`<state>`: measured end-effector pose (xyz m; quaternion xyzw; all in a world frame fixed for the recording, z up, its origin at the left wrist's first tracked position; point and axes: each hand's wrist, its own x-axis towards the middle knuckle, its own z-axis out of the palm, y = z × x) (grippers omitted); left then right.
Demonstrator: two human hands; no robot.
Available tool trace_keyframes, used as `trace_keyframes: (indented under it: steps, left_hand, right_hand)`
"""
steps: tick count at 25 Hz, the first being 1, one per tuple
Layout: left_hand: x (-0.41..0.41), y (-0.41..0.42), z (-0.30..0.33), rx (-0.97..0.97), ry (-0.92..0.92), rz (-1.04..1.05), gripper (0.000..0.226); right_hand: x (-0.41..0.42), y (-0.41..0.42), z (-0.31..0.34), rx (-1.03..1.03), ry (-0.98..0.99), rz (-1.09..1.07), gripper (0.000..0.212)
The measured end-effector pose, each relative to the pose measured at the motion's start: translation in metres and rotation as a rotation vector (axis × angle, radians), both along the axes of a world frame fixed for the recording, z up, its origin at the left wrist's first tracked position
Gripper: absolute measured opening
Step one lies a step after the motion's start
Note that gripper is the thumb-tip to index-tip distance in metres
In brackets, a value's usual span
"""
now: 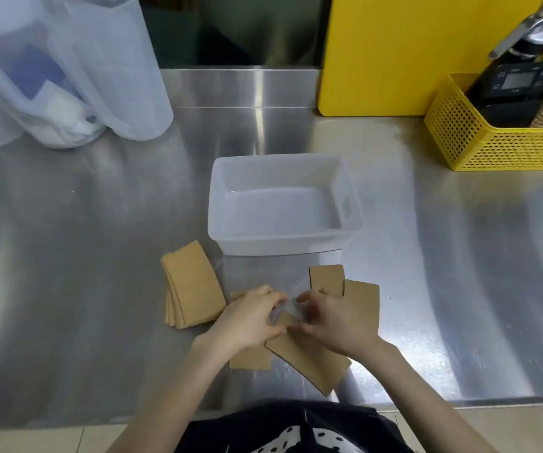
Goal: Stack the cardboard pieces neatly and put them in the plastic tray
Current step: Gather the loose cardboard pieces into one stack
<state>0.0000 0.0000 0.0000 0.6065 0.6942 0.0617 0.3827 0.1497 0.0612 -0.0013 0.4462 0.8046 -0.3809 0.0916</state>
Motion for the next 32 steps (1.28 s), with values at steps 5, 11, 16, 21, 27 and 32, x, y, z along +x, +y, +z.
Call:
trace_keyframes:
  steps: [5,11,16,21,27,32]
  left_hand:
    - [0.004,-0.004,-0.007,-0.014,0.123,-0.06,0.049]
    - [0.007,-0.003,-0.012,0.009,0.15,-0.071,0.045]
    - [0.007,-0.004,-0.015,-0.002,0.041,0.013,0.034]
    - [0.003,-0.006,-0.012,0.024,-0.11,0.145,0.022]
    - [-0.006,-0.008,0.004,0.118,-0.214,0.26,0.018]
    - [-0.019,-0.012,0.021,0.184,-0.288,0.369,0.005]
  right_hand:
    - [-0.004,-0.004,-0.007,0.006,-0.087,0.03,0.056]
    - [-0.011,-0.015,-0.012,0.115,-0.12,0.055,0.041]
    - [-0.011,-0.013,-0.011,0.088,-0.085,0.049,0.036]
    - [-0.008,-0.013,-0.01,-0.007,0.028,-0.063,0.034]
    - [-0.005,-0.003,0.002,-0.004,0.146,-0.063,0.021]
    - [0.013,0.017,0.019,-0.082,0.287,-0.182,0.03]
